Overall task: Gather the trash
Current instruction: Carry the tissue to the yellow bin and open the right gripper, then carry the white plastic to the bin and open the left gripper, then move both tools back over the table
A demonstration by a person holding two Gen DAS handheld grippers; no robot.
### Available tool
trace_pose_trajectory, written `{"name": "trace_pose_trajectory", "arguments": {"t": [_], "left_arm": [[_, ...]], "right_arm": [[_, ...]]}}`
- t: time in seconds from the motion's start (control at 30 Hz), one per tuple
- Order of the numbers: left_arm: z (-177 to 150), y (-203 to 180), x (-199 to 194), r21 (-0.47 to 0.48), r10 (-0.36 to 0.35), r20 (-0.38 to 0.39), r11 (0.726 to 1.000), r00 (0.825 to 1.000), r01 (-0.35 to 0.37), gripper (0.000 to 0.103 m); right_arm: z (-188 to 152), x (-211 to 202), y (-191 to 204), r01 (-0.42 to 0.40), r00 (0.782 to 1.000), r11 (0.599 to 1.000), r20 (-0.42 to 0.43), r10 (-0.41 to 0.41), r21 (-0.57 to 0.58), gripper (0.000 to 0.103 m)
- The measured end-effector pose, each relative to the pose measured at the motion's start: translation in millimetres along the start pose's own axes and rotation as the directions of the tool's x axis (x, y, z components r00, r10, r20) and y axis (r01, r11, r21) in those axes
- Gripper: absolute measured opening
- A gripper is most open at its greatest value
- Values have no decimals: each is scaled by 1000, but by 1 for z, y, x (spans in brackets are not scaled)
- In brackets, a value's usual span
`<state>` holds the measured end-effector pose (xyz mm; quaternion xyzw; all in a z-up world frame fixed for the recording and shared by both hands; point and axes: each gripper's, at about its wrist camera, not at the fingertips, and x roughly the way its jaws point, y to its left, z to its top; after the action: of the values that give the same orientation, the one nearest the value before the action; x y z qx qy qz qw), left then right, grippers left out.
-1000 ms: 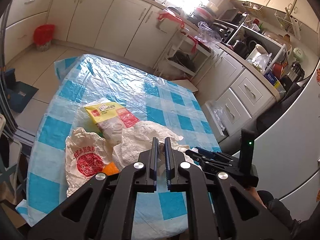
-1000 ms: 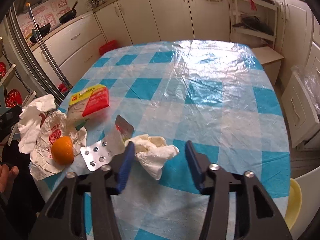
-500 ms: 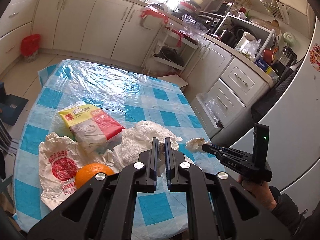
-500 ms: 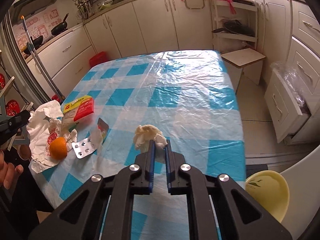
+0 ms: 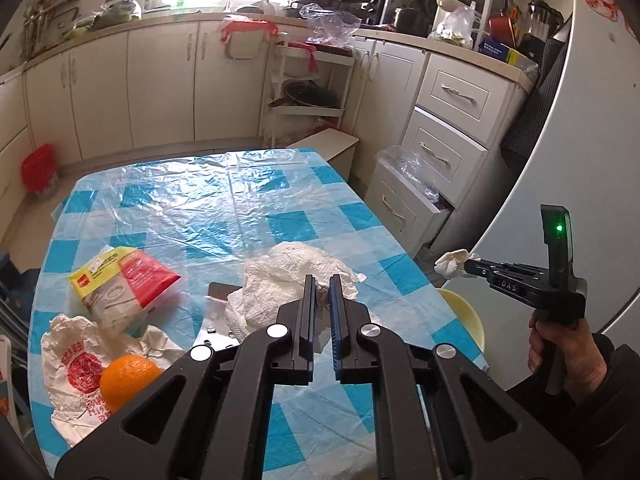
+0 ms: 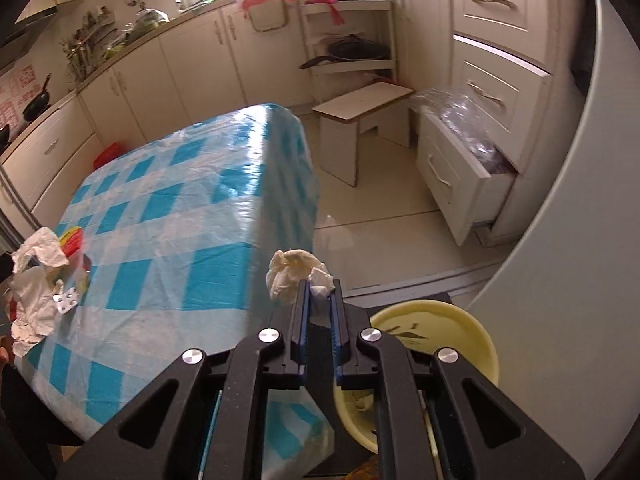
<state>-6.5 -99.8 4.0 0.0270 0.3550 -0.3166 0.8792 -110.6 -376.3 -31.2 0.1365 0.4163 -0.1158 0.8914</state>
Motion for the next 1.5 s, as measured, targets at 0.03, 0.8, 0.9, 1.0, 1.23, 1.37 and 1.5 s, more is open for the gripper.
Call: {"name": "trace_pose_trajectory", "arguments": {"t": [0.03, 0.8, 0.9, 1.0, 1.23, 1.37, 1.5], "left_arm": [[1, -5, 2, 9, -4, -1, 1000, 1000, 4, 6], [5, -131, 43, 151, -85, -28, 985, 996, 88, 6], [3, -152, 57, 155, -114, -54, 980, 992, 121, 6], [-2, -178, 80, 148, -157, -103, 974, 982, 171, 6], [-15, -225, 143, 105, -217, -228, 964, 949, 246, 6], [-20, -240, 175, 64, -227, -286, 965, 931, 255, 10], [-22, -243, 193, 12, -241, -327, 966, 914, 259, 33]], "right_arm": [[-3, 2, -9, 29, 999, 999, -14, -29, 16, 10], [-8, -17, -81, 47, 997, 944, 50, -67, 326, 72], [2, -47, -77, 25, 976, 945, 196, -93, 326, 79], [6, -71, -77, 22, 945, 942, 300, -128, 334, 82], [12, -95, -92, -19, 900, 926, 409, -148, 377, 82], [11, -99, -101, -37, 894, 912, 421, -152, 408, 82], [12, -99, -104, -53, 895, 905, 422, -145, 423, 82]]}}
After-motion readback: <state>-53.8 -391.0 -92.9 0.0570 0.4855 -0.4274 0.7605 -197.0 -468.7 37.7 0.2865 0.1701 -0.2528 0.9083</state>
